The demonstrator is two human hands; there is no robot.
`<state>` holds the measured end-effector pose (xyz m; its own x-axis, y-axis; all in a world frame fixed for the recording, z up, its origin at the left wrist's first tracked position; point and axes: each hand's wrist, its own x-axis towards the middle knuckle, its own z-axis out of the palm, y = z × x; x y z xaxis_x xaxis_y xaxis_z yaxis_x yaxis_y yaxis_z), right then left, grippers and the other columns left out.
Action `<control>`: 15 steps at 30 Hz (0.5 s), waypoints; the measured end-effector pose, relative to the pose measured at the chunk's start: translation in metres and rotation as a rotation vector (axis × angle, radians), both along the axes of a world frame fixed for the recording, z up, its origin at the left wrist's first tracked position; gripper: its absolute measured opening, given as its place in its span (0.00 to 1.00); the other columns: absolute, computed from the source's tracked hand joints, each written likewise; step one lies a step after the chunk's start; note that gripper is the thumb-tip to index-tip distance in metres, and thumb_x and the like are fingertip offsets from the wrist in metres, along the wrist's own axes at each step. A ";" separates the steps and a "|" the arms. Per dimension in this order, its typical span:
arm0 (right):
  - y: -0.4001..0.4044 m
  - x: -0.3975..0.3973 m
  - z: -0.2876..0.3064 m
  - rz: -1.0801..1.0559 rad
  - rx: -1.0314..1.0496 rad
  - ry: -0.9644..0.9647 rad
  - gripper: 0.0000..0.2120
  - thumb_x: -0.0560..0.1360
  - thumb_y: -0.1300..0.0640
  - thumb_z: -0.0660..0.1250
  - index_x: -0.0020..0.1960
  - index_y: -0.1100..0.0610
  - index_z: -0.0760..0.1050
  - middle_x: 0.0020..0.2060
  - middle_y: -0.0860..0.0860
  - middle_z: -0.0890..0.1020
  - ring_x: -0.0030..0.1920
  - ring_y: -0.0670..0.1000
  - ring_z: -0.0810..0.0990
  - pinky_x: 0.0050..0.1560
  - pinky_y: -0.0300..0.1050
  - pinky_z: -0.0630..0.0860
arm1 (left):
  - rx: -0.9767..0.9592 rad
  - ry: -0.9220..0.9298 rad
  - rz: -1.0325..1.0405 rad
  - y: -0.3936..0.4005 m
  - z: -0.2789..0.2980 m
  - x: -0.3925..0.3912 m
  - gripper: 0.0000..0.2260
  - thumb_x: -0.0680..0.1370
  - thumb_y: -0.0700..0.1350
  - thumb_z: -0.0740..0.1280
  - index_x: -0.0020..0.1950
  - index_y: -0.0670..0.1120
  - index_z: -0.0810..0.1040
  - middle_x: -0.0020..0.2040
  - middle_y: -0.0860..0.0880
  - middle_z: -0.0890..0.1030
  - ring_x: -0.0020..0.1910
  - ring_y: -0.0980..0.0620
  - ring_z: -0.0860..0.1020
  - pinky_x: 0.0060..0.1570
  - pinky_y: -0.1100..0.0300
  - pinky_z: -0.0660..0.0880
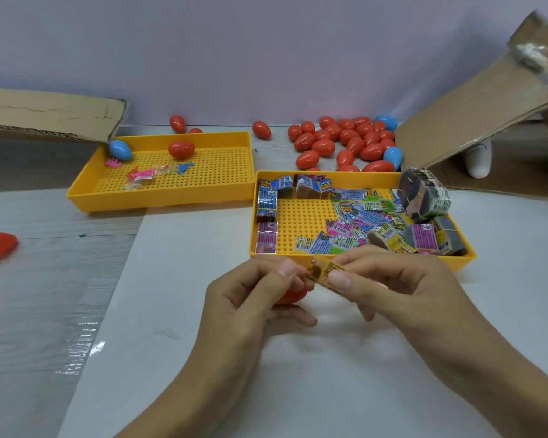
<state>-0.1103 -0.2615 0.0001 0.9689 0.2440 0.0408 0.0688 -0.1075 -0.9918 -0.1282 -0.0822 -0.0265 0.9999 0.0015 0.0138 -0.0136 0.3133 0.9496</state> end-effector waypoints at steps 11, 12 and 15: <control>0.004 -0.003 -0.001 0.066 0.026 0.140 0.15 0.66 0.45 0.73 0.41 0.57 0.86 0.38 0.53 0.83 0.35 0.45 0.73 0.29 0.35 0.68 | 0.082 -0.098 0.012 -0.002 -0.002 0.001 0.05 0.68 0.41 0.77 0.41 0.40 0.86 0.47 0.42 0.82 0.41 0.48 0.82 0.39 0.59 0.81; 0.004 -0.004 -0.001 0.054 0.007 0.120 0.15 0.66 0.44 0.73 0.41 0.56 0.86 0.38 0.51 0.83 0.35 0.44 0.74 0.30 0.34 0.68 | 0.086 -0.106 0.023 -0.002 -0.003 0.001 0.04 0.69 0.40 0.76 0.41 0.40 0.87 0.47 0.42 0.82 0.41 0.48 0.82 0.38 0.59 0.81; 0.007 -0.006 -0.004 -0.021 -0.097 -0.024 0.11 0.68 0.41 0.73 0.43 0.47 0.87 0.43 0.46 0.83 0.39 0.43 0.78 0.33 0.37 0.72 | 0.119 -0.143 0.070 -0.003 -0.002 0.001 0.04 0.69 0.41 0.77 0.40 0.41 0.87 0.45 0.42 0.82 0.38 0.46 0.82 0.37 0.59 0.81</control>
<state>-0.1160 -0.2549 -0.0037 0.9729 0.2276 0.0413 0.0893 -0.2047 -0.9748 -0.1274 -0.0853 -0.0287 0.9852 0.0608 0.1601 -0.1690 0.1922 0.9667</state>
